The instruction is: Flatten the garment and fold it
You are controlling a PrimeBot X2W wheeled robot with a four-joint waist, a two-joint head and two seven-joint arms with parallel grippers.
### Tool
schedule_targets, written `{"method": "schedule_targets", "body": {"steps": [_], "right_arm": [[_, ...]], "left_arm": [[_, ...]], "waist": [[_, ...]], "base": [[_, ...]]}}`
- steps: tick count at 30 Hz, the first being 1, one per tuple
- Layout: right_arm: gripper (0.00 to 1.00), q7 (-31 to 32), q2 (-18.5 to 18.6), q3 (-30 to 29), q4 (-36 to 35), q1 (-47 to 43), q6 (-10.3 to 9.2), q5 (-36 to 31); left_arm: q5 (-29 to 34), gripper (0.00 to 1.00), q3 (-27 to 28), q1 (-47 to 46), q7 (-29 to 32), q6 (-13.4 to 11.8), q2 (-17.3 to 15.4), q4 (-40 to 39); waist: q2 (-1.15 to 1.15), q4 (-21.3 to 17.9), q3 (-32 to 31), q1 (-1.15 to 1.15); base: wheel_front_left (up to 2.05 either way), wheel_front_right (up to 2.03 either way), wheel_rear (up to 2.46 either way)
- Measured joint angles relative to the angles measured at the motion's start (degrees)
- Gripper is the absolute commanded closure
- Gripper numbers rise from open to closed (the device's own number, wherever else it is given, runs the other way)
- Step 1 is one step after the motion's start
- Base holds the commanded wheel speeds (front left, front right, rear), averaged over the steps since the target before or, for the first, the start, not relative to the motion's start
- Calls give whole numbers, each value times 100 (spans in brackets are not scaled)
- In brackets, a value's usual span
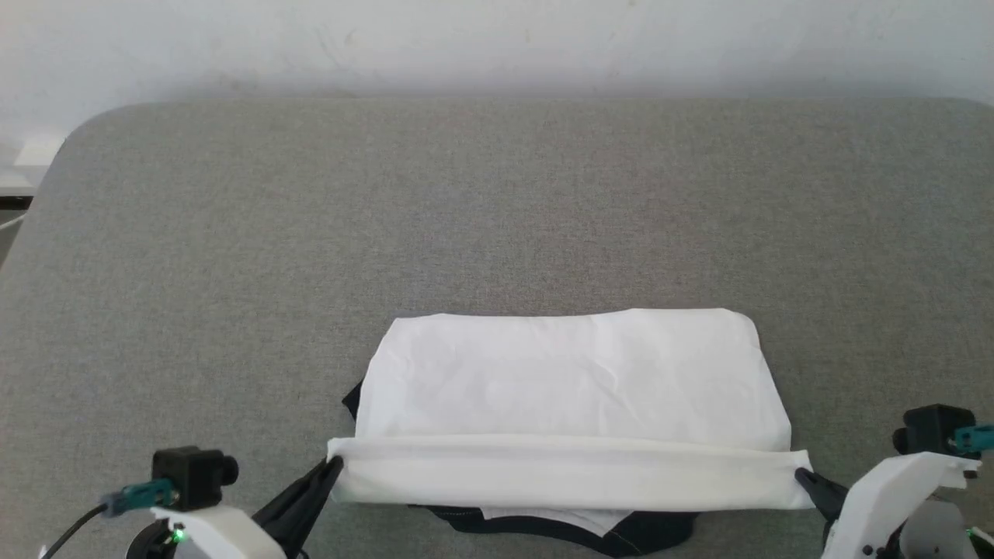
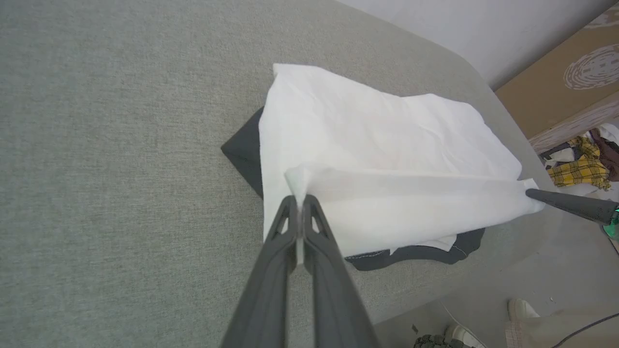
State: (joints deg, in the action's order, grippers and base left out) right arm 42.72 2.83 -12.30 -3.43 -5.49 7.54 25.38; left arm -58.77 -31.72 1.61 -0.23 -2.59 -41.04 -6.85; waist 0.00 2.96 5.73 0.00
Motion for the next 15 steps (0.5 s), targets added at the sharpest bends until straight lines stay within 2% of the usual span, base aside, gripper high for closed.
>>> {"method": "schedule_targets", "body": {"steps": [10, 15], "right_arm": [[100, -450, 5, 276, 951, 485, -1, -130], [97, -648, 4, 324, 1276, 680, -1, -126]], "left_arm": [[90, 100, -231, -602, 65, 249, 559, 1277], [121, 100, -211, -778, -141, 259, 750, 1697]], "waist": [[0, -64, 97, 0], [0, -97, 145, 0]], "base": [[0, 0, 0], [0, 0, 0]]}}
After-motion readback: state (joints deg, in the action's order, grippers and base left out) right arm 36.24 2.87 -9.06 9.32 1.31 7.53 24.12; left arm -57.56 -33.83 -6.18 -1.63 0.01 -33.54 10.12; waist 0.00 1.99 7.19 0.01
